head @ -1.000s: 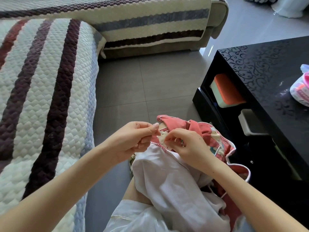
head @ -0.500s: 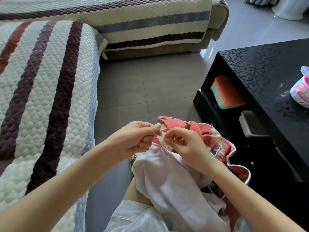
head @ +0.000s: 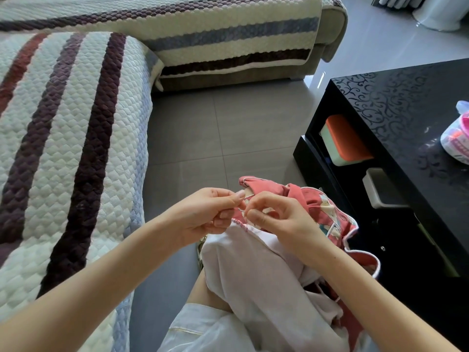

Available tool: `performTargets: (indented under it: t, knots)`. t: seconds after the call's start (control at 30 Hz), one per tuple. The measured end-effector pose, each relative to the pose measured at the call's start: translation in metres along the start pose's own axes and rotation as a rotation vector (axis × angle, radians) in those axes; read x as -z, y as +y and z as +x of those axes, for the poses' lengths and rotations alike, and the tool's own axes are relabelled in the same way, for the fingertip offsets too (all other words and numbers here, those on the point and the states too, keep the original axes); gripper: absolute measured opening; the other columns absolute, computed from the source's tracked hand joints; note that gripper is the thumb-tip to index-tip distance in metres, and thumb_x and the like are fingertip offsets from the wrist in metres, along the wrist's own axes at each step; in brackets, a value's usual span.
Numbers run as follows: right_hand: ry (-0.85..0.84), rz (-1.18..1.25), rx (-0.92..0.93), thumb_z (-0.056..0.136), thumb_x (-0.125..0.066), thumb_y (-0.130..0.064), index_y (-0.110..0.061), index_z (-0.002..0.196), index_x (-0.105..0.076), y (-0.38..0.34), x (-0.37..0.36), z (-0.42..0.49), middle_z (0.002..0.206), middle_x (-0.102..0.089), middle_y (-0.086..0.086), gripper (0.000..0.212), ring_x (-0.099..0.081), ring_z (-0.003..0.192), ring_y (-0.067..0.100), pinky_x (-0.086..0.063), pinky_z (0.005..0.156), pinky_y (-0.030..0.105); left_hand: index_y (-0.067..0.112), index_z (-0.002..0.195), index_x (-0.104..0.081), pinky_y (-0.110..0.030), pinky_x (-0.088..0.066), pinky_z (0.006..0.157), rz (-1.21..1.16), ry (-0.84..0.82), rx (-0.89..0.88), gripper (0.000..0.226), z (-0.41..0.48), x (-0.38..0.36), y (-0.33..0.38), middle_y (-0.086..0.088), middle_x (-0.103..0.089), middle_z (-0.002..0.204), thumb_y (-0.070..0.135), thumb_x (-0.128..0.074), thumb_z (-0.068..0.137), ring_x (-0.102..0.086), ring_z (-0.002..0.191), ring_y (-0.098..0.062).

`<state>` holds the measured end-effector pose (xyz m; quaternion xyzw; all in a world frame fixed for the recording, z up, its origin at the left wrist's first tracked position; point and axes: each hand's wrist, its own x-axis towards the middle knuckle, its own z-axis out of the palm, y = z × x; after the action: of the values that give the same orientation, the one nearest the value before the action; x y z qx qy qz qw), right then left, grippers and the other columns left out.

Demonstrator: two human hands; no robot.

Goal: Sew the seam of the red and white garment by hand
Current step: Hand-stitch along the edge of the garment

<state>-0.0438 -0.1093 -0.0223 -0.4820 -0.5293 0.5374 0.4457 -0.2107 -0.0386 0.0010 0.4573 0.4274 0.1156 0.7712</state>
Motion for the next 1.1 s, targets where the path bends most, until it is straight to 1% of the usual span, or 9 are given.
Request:
performTargets:
  t: [0.13, 0.27, 0.43, 0.53, 0.67, 0.77, 0.87, 1.0, 1.1]
  knots:
    - [0.09, 0.297, -0.099, 0.076, -0.072, -0.024, -0.014, 0.075, -0.071, 0.001, 0.004, -0.007, 0.067, -0.064, -0.006, 0.01, -0.054, 0.061, 0.006, -0.048, 0.066, 0.02, 0.003, 0.079, -0.067, -0.015, -0.019, 0.043, -0.072, -0.155, 0.003, 0.015, 0.002, 0.001, -0.005, 0.0, -0.041, 0.056, 0.015, -0.068, 0.069, -0.034, 0.043, -0.006]
    - [0.076, 0.591, -0.116, 0.06, -0.086, -0.037, -0.015, 0.075, -0.075, 0.014, 0.001, -0.014, 0.065, -0.065, 0.004, 0.029, -0.058, 0.056, 0.013, -0.052, 0.063, 0.021, -0.003, 0.082, -0.061, -0.015, -0.021, 0.042, 0.061, -0.039, -0.017, 0.01, 0.003, -0.009, -0.009, -0.002, -0.045, 0.051, 0.0, -0.065, 0.074, -0.036, 0.039, -0.006]
    - [0.085, 0.686, -0.119, 0.056, -0.09, -0.035, -0.01, 0.077, -0.072, 0.019, -0.002, -0.016, 0.067, -0.064, 0.008, 0.038, -0.059, 0.057, 0.019, -0.054, 0.067, 0.027, 0.0, 0.096, -0.067, -0.017, -0.035, 0.043, 0.276, 0.099, -0.074, 0.011, 0.004, -0.016, -0.011, 0.0, -0.051, 0.053, 0.008, -0.064, 0.089, -0.043, 0.043, -0.008]
    - [0.044, 0.721, -0.126, 0.06, -0.088, -0.031, -0.009, 0.076, -0.07, 0.017, -0.001, -0.017, 0.067, -0.062, 0.007, 0.033, -0.06, 0.059, 0.019, -0.054, 0.067, 0.027, 0.003, 0.089, -0.073, -0.019, -0.045, 0.056, 0.464, -0.01, -0.048, 0.019, 0.0, -0.013, -0.004, -0.005, -0.057, 0.063, 0.021, -0.067, 0.089, -0.052, 0.055, -0.011]
    - [0.035, 0.793, -0.16, 0.062, -0.087, -0.03, -0.006, 0.073, -0.066, 0.016, -0.001, -0.017, 0.065, -0.057, 0.005, 0.034, -0.057, 0.058, 0.017, -0.052, 0.063, 0.026, 0.009, 0.085, -0.075, -0.019, -0.043, 0.06, 0.598, -0.089, -0.048, 0.013, -0.005, -0.007, 0.004, -0.002, -0.063, 0.066, 0.02, -0.069, 0.087, -0.054, 0.061, -0.009]
    - [0.031, 0.84, -0.197, 0.067, -0.085, -0.03, -0.008, 0.071, -0.062, 0.016, 0.001, -0.018, 0.068, -0.054, 0.003, 0.031, -0.056, 0.06, 0.015, -0.051, 0.062, 0.026, 0.004, 0.089, -0.074, -0.02, -0.05, 0.064, 0.556, -0.094, -0.06, 0.014, -0.007, -0.005, 0.003, -0.01, -0.066, 0.074, 0.017, -0.072, 0.084, -0.06, 0.067, -0.012]
    - [0.054, 0.846, -0.238, 0.062, -0.088, -0.028, -0.012, 0.074, -0.064, 0.016, 0.004, -0.02, 0.077, -0.059, 0.005, 0.032, -0.059, 0.07, 0.015, -0.054, 0.068, 0.027, 0.014, 0.078, -0.077, -0.022, -0.045, 0.065, 0.589, -0.066, -0.103, 0.02, -0.009, -0.007, 0.001, -0.016, -0.062, 0.085, 0.032, -0.082, 0.07, -0.055, 0.071, -0.012]
    - [0.095, 0.963, -0.242, 0.055, -0.091, -0.02, -0.01, 0.076, -0.064, 0.014, 0.002, -0.022, 0.082, -0.064, 0.009, 0.036, -0.064, 0.078, 0.02, -0.056, 0.077, 0.033, 0.02, 0.063, -0.073, -0.02, -0.042, 0.066, 0.44, -0.054, -0.155, 0.022, -0.015, -0.016, -0.004, 0.009, -0.056, 0.081, 0.04, -0.075, 0.054, -0.053, 0.073, -0.007]
    - [0.147, 1.09, -0.29, 0.047, -0.094, -0.015, -0.006, 0.076, -0.064, 0.007, -0.001, -0.021, 0.079, -0.062, 0.009, 0.043, -0.065, 0.074, 0.022, -0.057, 0.075, 0.034, 0.02, 0.06, -0.073, -0.02, -0.043, 0.067, 0.328, -0.069, -0.182, 0.018, -0.018, -0.023, -0.009, 0.003, -0.055, 0.085, 0.036, -0.075, 0.053, -0.053, 0.076, -0.01]
